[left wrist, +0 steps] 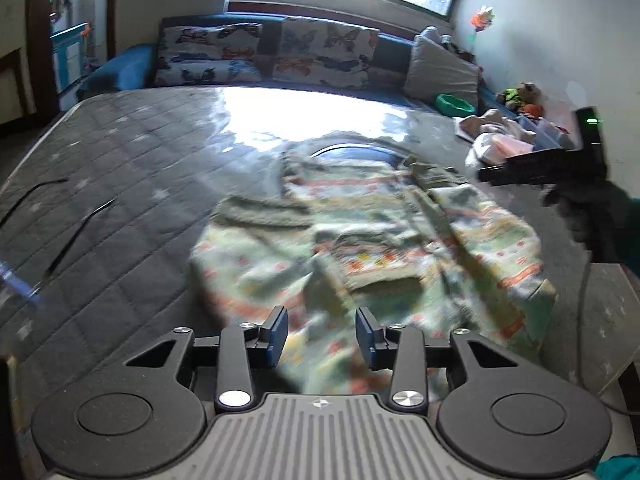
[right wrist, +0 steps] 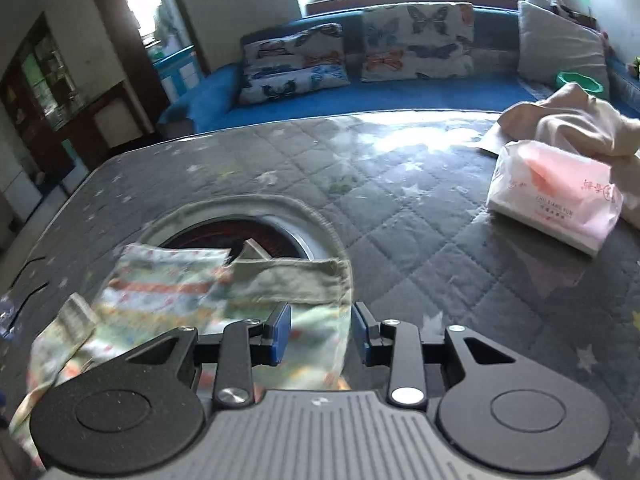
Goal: Fold clothes
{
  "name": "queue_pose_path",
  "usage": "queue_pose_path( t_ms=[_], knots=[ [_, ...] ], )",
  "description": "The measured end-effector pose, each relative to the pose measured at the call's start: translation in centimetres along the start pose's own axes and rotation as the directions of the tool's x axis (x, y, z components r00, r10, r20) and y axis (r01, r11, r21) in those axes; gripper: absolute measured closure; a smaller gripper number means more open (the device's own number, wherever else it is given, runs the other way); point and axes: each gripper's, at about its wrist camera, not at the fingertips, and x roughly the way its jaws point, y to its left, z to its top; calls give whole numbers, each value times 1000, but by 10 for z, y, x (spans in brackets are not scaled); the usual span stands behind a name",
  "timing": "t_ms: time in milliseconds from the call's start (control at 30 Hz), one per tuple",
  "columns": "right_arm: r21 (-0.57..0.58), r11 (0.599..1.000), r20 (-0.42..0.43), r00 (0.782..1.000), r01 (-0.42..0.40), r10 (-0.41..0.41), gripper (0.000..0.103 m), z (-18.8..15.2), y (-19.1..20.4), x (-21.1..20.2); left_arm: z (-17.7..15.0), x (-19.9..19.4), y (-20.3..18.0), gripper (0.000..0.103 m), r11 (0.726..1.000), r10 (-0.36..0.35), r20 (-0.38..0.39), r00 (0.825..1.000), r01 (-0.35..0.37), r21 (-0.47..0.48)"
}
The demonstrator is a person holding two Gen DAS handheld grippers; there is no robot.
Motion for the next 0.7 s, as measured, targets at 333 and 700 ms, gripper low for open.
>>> queue_pose_path(
  t_ms=[333, 700],
  knots=[
    [35, 999, -20, 1000, -4, 4, 71, 0, -2, 37, 25, 54, -35, 58, 994, -100, -5, 995, 100, 32],
    [97, 995, -10, 999, -33, 34, 68, -3, -10, 39, 26, 97, -57, 57, 989, -140, -69, 988, 142, 36]
  ],
)
